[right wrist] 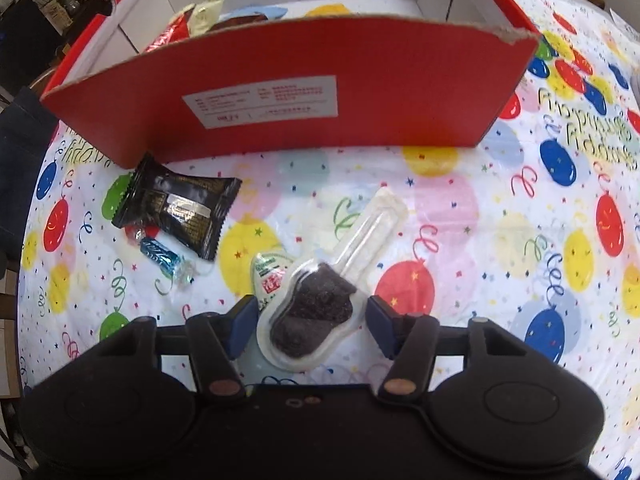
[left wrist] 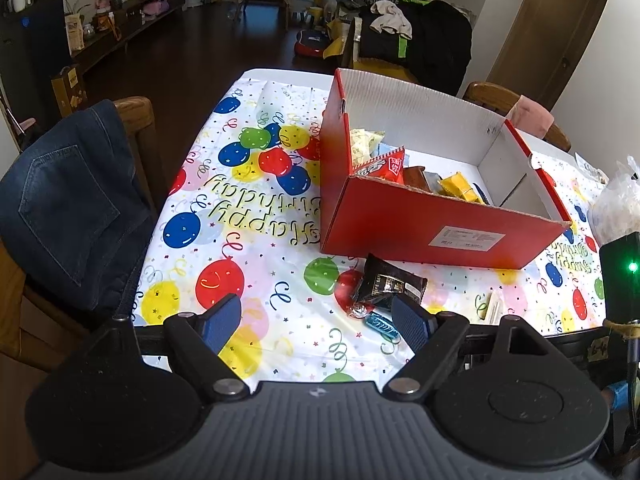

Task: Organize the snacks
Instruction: 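Grasp the blue candy stick with the left tool while the right tool grasps the chocolate lollipop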

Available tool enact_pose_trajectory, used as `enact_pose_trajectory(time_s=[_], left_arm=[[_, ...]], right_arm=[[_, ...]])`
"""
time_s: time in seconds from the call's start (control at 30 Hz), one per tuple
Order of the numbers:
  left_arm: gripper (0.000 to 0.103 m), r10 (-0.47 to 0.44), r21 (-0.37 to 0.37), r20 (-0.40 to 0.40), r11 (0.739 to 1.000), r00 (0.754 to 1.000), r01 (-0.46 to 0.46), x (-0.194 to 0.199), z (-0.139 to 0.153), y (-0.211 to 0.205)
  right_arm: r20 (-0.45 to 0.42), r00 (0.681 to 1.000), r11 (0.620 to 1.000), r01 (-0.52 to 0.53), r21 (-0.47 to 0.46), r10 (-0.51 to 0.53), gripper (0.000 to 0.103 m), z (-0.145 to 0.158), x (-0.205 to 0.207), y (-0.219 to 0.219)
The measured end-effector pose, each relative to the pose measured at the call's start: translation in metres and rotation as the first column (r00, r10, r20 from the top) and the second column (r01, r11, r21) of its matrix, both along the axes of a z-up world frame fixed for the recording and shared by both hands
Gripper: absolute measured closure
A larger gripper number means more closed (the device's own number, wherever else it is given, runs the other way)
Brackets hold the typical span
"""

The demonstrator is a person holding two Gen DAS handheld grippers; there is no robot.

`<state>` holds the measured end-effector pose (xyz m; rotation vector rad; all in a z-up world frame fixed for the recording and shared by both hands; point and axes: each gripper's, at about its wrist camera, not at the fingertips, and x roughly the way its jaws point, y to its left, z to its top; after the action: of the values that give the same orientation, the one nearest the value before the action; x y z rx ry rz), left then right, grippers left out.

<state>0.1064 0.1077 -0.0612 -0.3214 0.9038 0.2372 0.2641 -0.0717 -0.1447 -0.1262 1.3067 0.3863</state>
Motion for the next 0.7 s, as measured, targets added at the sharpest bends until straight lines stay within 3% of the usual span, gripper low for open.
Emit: enact_pose_trajectory(time_s=[0.17,0.4,0.7], left_arm=[[0.021,-0.012,-0.004,-0.014,1.000,1.000,0.012,0.002,-0.003,-0.003],[0.021,-0.018,-0.013,-0.057,1.000,0.998,0.018,0.009,-0.015,-0.007],[0.022,-0.027,-0.060,-0.124,0.998,0.992,0.020,0.032,-0.035,-0.024]], right_arm=[[0.015,0.999,0.999,-0.043,0.005,0.043,0.057,0.002,-0.003,0.004],[0.026,0.996,0.996,-0.082,0.022,0.081,0.057,0.004,-0.008,-0.005],[0.015,0.998,0.996,-0.058,0.072,0.057,0.057,0.011,-0.001,-0.033]])
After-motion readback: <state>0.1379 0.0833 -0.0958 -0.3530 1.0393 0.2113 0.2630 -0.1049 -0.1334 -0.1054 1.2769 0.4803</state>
